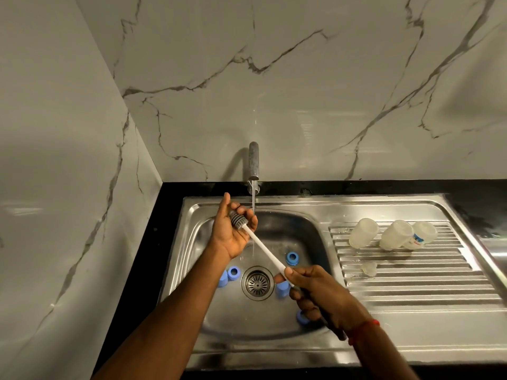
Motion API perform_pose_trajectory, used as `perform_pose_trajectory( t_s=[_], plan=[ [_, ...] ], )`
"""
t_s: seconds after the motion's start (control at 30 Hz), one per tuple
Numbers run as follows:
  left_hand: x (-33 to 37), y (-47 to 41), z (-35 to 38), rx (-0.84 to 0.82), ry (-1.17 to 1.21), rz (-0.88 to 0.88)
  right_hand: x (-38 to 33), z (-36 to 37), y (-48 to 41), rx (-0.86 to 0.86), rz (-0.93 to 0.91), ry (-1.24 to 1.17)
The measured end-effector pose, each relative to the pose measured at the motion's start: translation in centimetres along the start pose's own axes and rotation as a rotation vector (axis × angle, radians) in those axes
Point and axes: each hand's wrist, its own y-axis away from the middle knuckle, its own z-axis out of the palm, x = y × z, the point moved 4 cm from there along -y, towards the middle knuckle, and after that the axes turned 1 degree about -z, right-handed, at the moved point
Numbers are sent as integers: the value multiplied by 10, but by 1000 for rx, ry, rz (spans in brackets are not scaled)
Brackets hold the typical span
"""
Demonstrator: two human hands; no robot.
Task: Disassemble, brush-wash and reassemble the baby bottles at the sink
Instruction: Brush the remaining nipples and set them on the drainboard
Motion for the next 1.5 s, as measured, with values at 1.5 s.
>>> perform_pose_trajectory(
  t_s=[1.5],
  plan=[
    [-13,-11,-43,-60,-408,18,0,-4,6,546,-552,963]
  ],
)
